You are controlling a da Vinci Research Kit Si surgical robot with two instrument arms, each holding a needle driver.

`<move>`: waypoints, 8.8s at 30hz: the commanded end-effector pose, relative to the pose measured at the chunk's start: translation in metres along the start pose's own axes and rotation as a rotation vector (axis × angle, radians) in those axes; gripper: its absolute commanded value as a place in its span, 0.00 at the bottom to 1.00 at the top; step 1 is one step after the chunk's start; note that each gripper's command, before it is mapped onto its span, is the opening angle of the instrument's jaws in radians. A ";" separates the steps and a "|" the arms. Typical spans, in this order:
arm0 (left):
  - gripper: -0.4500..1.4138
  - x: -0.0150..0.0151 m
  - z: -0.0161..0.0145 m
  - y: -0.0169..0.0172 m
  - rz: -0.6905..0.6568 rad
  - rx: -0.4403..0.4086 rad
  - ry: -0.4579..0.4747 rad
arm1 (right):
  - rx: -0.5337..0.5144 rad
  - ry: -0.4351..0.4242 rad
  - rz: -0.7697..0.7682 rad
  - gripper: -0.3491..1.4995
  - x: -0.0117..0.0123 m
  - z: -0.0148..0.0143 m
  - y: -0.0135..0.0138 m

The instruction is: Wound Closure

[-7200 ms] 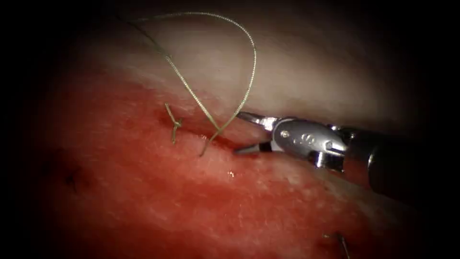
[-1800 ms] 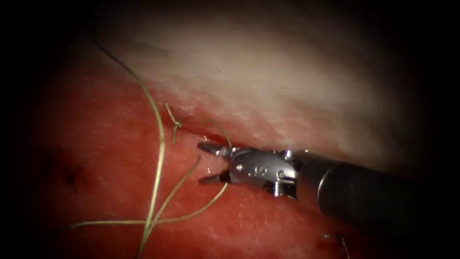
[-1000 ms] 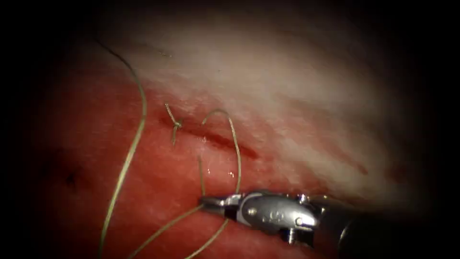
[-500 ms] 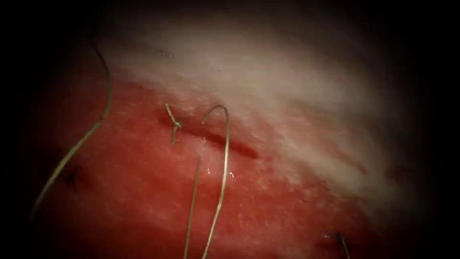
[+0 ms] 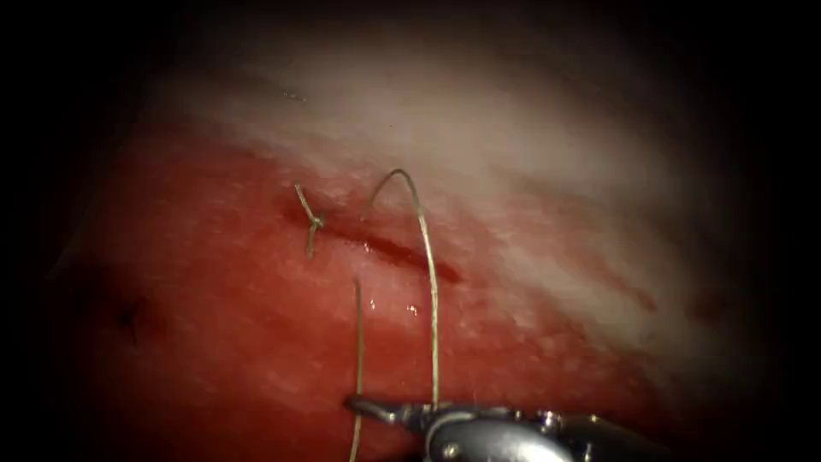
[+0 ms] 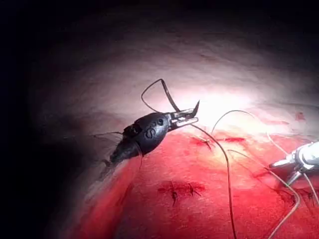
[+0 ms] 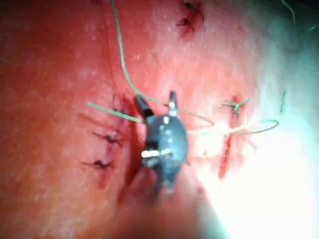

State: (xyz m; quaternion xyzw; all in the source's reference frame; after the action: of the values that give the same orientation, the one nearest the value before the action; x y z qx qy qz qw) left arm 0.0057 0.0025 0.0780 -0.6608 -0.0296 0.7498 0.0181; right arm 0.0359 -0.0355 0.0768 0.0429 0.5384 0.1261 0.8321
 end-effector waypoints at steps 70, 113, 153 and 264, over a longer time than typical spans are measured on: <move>0.00 -0.0064 0.0048 -0.0005 -0.048 -0.037 -0.052 | -0.026 0.081 -0.030 0.82 -0.0031 0.0028 0.0004; 0.00 -0.0142 0.0079 -0.0018 -0.112 -0.047 -0.047 | 0.084 0.072 0.012 0.00 -0.0036 0.0032 -0.0008; 0.00 -0.0156 0.0074 -0.0026 -0.128 -0.057 -0.039 | 0.047 0.140 -0.007 0.67 -0.0015 0.0024 -0.0006; 0.00 -0.0256 0.0062 -0.0059 -0.172 -0.027 -0.027 | -0.205 0.235 0.949 0.00 -0.0113 0.0093 0.0209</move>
State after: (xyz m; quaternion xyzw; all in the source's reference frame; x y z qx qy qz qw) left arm 0.0031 0.0064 0.1038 -0.6453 -0.0962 0.7543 0.0733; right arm 0.0357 -0.0179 0.0946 0.1848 0.5345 0.5493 0.6151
